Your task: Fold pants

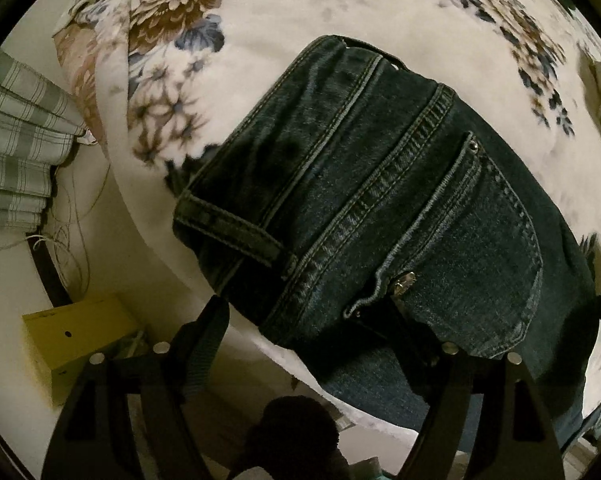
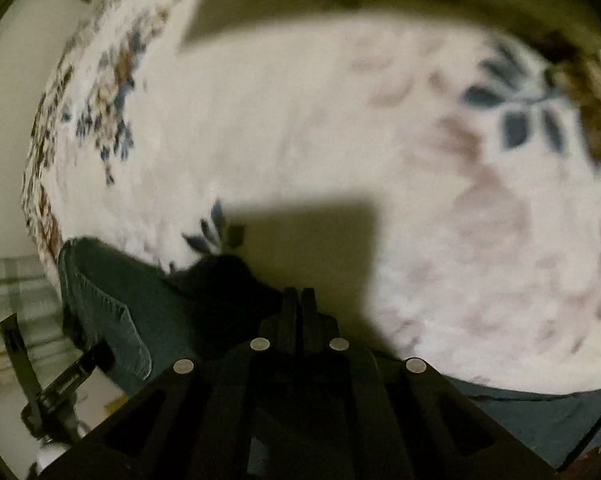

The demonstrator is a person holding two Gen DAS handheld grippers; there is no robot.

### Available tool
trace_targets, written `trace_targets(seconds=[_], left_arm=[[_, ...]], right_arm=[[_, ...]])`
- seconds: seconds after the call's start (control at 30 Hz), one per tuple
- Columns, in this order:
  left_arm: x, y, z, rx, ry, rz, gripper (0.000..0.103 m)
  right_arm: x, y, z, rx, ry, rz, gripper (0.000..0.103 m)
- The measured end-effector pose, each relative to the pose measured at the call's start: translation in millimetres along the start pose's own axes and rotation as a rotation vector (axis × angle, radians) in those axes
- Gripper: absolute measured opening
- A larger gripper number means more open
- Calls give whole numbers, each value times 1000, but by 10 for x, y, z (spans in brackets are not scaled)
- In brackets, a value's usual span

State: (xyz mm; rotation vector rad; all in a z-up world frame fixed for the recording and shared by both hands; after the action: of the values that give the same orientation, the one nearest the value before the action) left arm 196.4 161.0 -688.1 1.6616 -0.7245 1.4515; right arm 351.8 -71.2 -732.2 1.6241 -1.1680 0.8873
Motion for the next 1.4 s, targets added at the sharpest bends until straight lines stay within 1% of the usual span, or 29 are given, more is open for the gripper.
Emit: trace_targets(seconds=[0.03, 0.1, 0.13, 0.17, 0.2, 0.27, 0.3, 0.37, 0.4, 0.43, 0.47, 0.53, 0.57, 0.63, 0.67, 0.7, 0.77, 0.8, 0.83, 0.87, 0.93, 0.97, 1.0, 1.07, 1.13, 1.17, 1.3, 1.37, 1.4], left_arm=[[49, -16, 59, -1, -2, -2, 78], [47, -24, 60, -8, -6, -3, 78], [39, -25, 58, -9, -7, -4, 78], [32, -25, 57, -10, -9, -4, 78], [47, -30, 79, -9, -11, -4, 78], [49, -27, 94, -8, -18, -2, 78], [55, -31, 99, -10, -22, -2, 78], [64, -30, 117, -15, -24, -3, 78], [62, -34, 118, -20, -23, -4, 78], [66, -30, 126, -22, -21, -4, 78], [63, -33, 126, -26, -16, -4, 78], [54, -46, 104, -29, -7, -2, 80], [46, -54, 83, -28, -6, -2, 83], [25, -61, 43, -22, 2, -6, 86], [20, -61, 31, -18, 8, -9, 87], [23, -58, 25, -17, 11, -13, 87], [58, -56, 25, -28, -5, -17, 87], [97, -45, 31, -37, -16, -16, 87], [136, -31, 46, -43, -23, -10, 87], [227, -17, 64, -58, -30, 11, 87], [410, 14, 133, -98, -47, 48, 87], [509, 58, 207, -126, -49, 65, 87], [578, 97, 278, -149, -52, 74, 87], [705, 217, 519, -209, -48, 88, 87], [733, 347, 803, -271, -28, 85, 90], [710, 422, 985, -313, -27, 81, 93], [511, 686, 1688, -452, -51, 69, 93], [424, 773, 1920, -491, -67, 77, 93], [355, 818, 2049, -509, -77, 81, 93]], right_arm=[[36, -9, -7, 1, -7, -27, 7], [144, -2, 13, 3, -42, -29, 21], [247, -22, 5, -1, -73, -12, 42], [321, -52, -3, -7, -105, 2, 51], [362, -81, -43, -7, -131, 1, 51], [202, -168, -273, 22, -146, -60, 51], [78, -203, -334, 42, -129, -103, 51], [-208, -236, -367, 72, -33, -179, 49], [-310, -244, -390, 95, 6, -192, 43], [-328, -258, -435, 110, 17, -174, 19], [-306, -255, -464, 119, 28, -168, 13], [-130, -264, -465, 94, 35, -111, 10], [-24, -266, -473, 82, 32, -76, 10], [48, -282, -502, 56, 20, -44, 10], [38, -286, -477, 51, 12, -47, 10], [13, -305, -423, 24, -15, -47, 10], [-25, -345, -324, -36, -108, -65, 12], [-29, -358, -251, -51, -157, -68, 15], [45, -346, -175, -71, -209, -55, 31], [148, -306, -76, -94, -243, -37, 51], [449, -142, 187, -153, -347, 29, 65], [577, -20, 354, -182, -361, 58, 69], [689, 125, 536, -212, -349, 87, 72], [890, 488, 967, -285, -314, 148, 84], [1027, 915, 1437, -376, -253, 184, 92], [1083, 1140, 1719, -431, -221, 202, 92], [1206, 1899, 2772, -659, -148, 265, 92], [1230, 2173, 3220, -760, -119, 299, 92], [1214, 2275, 3401, -807, -85, 313, 92]])
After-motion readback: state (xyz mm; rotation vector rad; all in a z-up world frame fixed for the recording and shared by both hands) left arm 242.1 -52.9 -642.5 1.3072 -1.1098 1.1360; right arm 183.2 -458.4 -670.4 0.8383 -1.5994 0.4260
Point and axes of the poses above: each gripper's, at about its wrist camera, not at the fingertips, and x roughly against the way its jaws point, z to its right, y to its underside, the point moved 9 cm from there along -x, roughly the way its jaws point, and after that the axes turned 13 degrees about -z, right-handed, at the moved point
